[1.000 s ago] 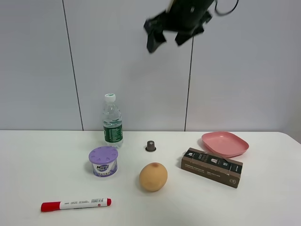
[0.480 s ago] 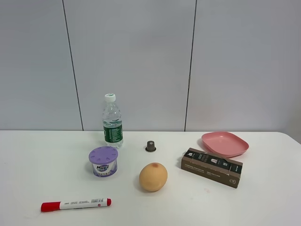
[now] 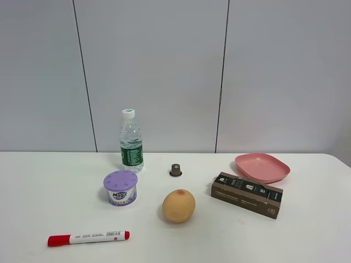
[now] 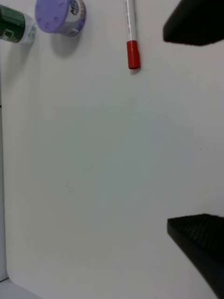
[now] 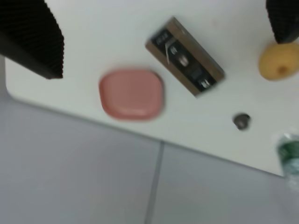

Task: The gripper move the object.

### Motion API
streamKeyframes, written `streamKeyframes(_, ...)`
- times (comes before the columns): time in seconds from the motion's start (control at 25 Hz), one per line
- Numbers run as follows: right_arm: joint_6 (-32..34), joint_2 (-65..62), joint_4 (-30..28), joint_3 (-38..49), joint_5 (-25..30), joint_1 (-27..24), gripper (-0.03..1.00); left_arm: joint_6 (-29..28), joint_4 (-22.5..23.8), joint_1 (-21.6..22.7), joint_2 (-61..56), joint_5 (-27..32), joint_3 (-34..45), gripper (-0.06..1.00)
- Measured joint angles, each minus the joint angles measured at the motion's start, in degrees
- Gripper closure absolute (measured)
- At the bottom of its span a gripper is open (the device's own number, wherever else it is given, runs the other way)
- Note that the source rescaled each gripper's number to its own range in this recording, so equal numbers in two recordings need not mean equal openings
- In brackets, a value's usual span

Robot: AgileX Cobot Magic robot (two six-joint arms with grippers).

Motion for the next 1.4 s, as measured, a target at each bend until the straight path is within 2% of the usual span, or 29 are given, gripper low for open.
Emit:
streamKeyframes(0.2, 0.21, -12.5, 4.62, 11.63, -0.94, -12.35, 0.17, 0.0, 0.0, 0.0, 0.0, 0.0, 0.0, -0.06)
streamKeyframes(0.4, 4.23, -22.7, 8.97, 18.08, 3.32, -18.32, 0.17, 0.0, 0.0, 0.0, 0.0, 0.0, 0.0, -0.06)
streamKeyframes(0.56, 8.45, -27.58, 9.7, 21.3, 9.25, -18.66, 0.17, 0.0, 0.0, 0.0, 0.0, 0.0, 0.0, -0.06)
streamKeyframes(0.72, 9.28, -31.95, 8.78, 24.21, 16.07, -18.66, 0.17, 0.0, 0.0, 0.0, 0.0, 0.0, 0.0, -0.06)
streamKeyframes(0.84, 9.42, -35.42, 7.93, 26.62, 18.22, -18.66, 0.17, 0.0, 0.0, 0.0, 0.0, 0.0, 0.0, -0.06)
streamKeyframes(1.0, 8.87, -39.92, 7.72, 28.54, 18.38, -18.66, 0.17, 0.0, 0.0, 0.0, 0.0, 0.0, 0.0, -0.06)
streamKeyframes(1.4, 8.39, -42.54, 7.3, 31.08, 11.17, -18.66, 0.17, 0.0, 0.0, 0.0, 0.0, 0.0, 0.0, -0.06)
